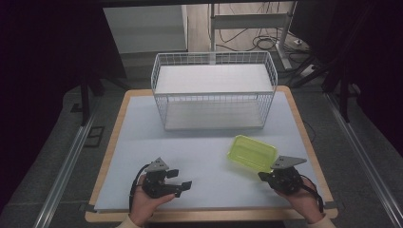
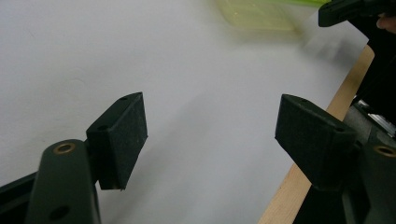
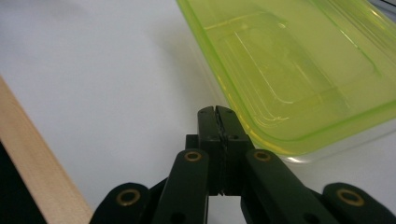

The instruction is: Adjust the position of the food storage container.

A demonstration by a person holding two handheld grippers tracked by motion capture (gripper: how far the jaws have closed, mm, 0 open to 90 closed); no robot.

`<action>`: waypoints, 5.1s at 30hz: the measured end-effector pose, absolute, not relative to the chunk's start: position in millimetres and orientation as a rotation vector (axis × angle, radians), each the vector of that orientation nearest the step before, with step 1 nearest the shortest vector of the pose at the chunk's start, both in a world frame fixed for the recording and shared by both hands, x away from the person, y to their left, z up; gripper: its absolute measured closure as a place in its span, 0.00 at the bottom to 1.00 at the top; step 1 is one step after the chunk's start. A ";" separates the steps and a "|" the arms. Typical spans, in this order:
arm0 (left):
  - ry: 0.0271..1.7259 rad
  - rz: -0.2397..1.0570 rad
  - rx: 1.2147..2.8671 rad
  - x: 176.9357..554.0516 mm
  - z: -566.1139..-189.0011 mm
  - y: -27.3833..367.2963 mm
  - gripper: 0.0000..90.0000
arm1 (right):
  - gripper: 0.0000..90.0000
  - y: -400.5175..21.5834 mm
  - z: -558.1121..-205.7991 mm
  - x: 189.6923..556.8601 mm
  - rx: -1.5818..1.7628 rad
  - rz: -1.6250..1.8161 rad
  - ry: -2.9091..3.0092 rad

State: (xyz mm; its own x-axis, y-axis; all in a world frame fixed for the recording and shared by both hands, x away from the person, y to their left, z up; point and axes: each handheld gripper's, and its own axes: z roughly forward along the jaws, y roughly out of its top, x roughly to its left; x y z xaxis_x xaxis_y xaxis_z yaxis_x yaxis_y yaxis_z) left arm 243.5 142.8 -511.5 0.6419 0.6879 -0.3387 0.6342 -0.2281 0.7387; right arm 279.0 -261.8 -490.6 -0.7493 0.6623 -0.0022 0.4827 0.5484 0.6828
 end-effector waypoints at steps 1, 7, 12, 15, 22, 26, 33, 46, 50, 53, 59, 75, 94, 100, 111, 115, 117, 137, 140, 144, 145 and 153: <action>1.037 0.074 1.934 243.3 -511.2 142.4 0.27 | 1.00 -262.3 -490.6 279.5 0.960 0.997 2.525; 1.044 0.063 1.928 243.8 -512.1 142.9 0.27 | 1.00 -268.3 -490.7 284.2 0.986 0.989 2.509; 1.034 0.072 1.940 243.2 -511.5 141.4 0.27 | 1.00 -274.6 -491.9 290.2 1.025 0.976 2.488; 1.033 0.072 1.941 243.1 -511.6 140.6 0.27 | 1.00 -276.3 -491.5 293.1 1.036 0.977 2.478; 1.038 0.065 1.937 243.7 -512.3 141.1 0.27 | 1.00 -284.4 -492.1 301.7 1.074 0.969 2.443; 1.035 0.063 1.940 243.4 -512.2 140.1 0.27 | 1.00 -287.3 -493.3 306.6 1.097 0.966 2.431; 1.038 0.065 1.937 243.4 -512.1 141.0 0.27 | 1.00 -292.6 -489.2 300.3 1.120 1.002 2.432; 1.046 0.064 1.932 244.1 -511.8 140.6 0.27 | 1.00 -328.5 -453.5 326.6 1.243 1.037 2.229; 1.051 0.067 1.926 244.4 -511.7 142.3 0.27 | 1.00 -333.8 -454.9 341.3 1.298 1.017 2.201; 1.061 0.071 1.922 245.5 -512.3 144.9 0.27 | 1.00 -335.2 -464.4 358.9 1.350 0.980 2.192; 1.076 0.075 1.914 246.6 -512.9 146.9 0.27 | 1.00 -326.6 -475.4 373.0 1.373 0.938 2.215; 1.075 0.074 1.920 246.1 -513.7 145.7 0.27 | 1.00 -309.3 -481.1 373.5 1.318 0.869 2.255; 1.076 0.070 1.922 246.2 -514.1 145.4 0.27 | 1.00 -282.6 -480.4 366.4 1.232 0.870 2.315; 1.077 0.070 1.923 246.3 -514.3 145.4 0.27 | 1.00 -272.7 -481.5 364.2 1.220 0.896 2.337; 1.078 0.071 1.922 246.4 -514.2 145.3 0.27 | 1.00 -247.6 -483.9 360.5 1.169 0.947 2.384; 1.077 0.071 1.923 246.4 -514.2 145.4 0.27 | 1.00 -238.3 -485.1 360.0 1.154 0.959 2.393; 1.078 0.071 1.921 246.6 -514.1 145.9 0.27 | 1.00 -234.3 -485.6 359.7 1.147 0.964 2.396; 1.079 0.072 1.921 246.9 -514.2 147.0 0.27 | 1.00 -203.4 -489.5 355.6 1.072 1.014 2.446; 1.081 0.071 1.922 247.2 -514.7 146.7 0.27 | 1.00 -203.3 -489.8 355.6 1.074 1.015 2.445; 1.080 0.071 1.922 246.8 -514.4 146.5 0.27 | 1.00 -203.1 -490.0 355.4 1.069 1.020 2.443; 1.079 0.071 1.921 246.7 -514.2 146.6 0.27 | 1.00 -203.2 -489.7 355.0 1.075 1.023 2.444; 1.087 0.069 1.905 247.1 -512.8 149.0 0.27 | 1.00 -216.5 -479.6 351.8 1.084 1.067 2.397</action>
State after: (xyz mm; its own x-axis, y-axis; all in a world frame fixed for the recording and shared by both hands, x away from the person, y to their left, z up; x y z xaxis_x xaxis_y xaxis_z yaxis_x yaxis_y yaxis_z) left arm 247.1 149.0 -512.8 0.6100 0.7065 -0.3588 0.6554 -0.1955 0.7295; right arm 351.8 -216.5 -479.6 -0.6695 0.7423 0.0285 0.5179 0.4389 0.7343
